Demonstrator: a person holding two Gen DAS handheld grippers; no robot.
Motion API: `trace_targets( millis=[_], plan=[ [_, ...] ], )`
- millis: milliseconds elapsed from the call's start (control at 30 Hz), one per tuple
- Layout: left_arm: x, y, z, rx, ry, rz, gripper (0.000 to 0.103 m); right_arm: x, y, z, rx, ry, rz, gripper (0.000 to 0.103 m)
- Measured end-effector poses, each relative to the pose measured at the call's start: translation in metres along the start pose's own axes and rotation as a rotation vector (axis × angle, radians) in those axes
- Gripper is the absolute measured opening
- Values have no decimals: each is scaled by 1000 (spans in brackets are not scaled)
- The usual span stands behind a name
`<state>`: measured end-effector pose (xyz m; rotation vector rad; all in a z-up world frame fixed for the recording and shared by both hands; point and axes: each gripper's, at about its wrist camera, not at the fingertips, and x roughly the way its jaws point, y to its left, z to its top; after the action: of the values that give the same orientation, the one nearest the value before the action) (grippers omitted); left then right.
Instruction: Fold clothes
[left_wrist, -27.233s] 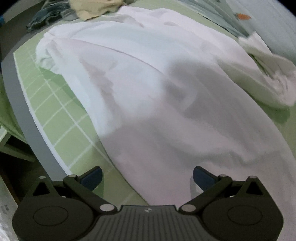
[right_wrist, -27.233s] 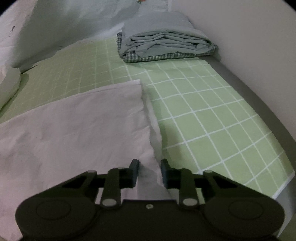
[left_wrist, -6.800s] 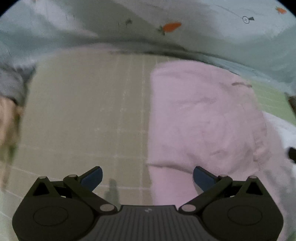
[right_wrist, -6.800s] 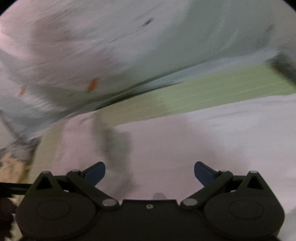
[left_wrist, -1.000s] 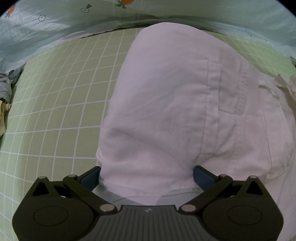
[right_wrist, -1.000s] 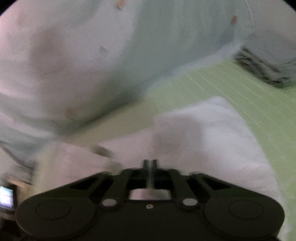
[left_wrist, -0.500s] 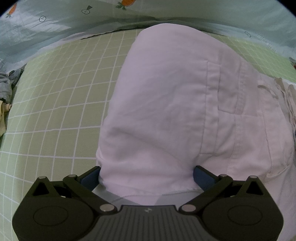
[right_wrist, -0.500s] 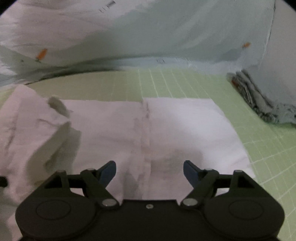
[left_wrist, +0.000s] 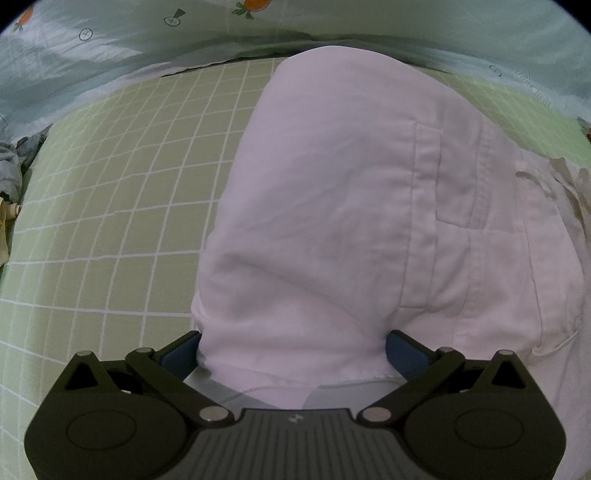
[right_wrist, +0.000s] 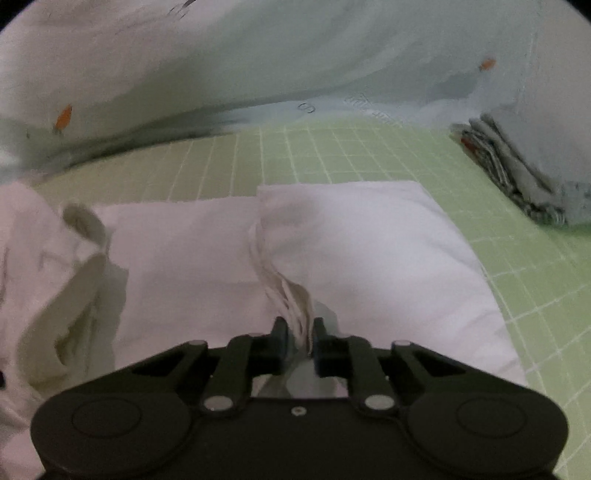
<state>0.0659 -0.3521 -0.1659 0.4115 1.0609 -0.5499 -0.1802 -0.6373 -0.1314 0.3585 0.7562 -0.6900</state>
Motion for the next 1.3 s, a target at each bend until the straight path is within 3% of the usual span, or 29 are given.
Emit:
trace_targets(
  millis=[267,333,400,467,500,600,633,667,800,867,967,1100,1300],
  plan=[
    [-1,-2,-4,-3,-7,1,103,-55,29,26,30,-118,159,13],
    [-1,-1,-4,-2,-4,-3,103,-48,52,22,-43,-94,204,13],
    [-2,2,-3,-2,-1,-10,103,-23,72,9,-106,-4,213,17],
    [-2,3,-3,0,1,-14,103,3,83,-6,-104,111,202,33],
    [-2,4,-3,1,1,-17,103,7,86,-12,-93,115,192,36],
    [-2,7,-4,0,-5,-20,103,-2,83,-8,-112,128,178,59],
    [-1,7,-4,-1,-5,-20,103,-5,82,-6,-120,133,174,76],
    [-1,6,-4,-2,-5,-19,103,-12,78,-3,-136,108,146,88],
    [0,4,-2,-3,-1,-16,103,-45,42,8,-104,-39,61,102],
    [0,3,-2,-2,1,-14,103,-49,14,11,-57,-66,24,103],
    [0,3,-2,1,6,-14,103,-34,-27,6,42,-6,-49,102],
    [0,3,0,4,12,-14,103,-15,-67,-9,171,65,-30,102],
    [0,3,1,5,15,-12,103,-1,-73,-22,210,126,2,103]
  ],
)
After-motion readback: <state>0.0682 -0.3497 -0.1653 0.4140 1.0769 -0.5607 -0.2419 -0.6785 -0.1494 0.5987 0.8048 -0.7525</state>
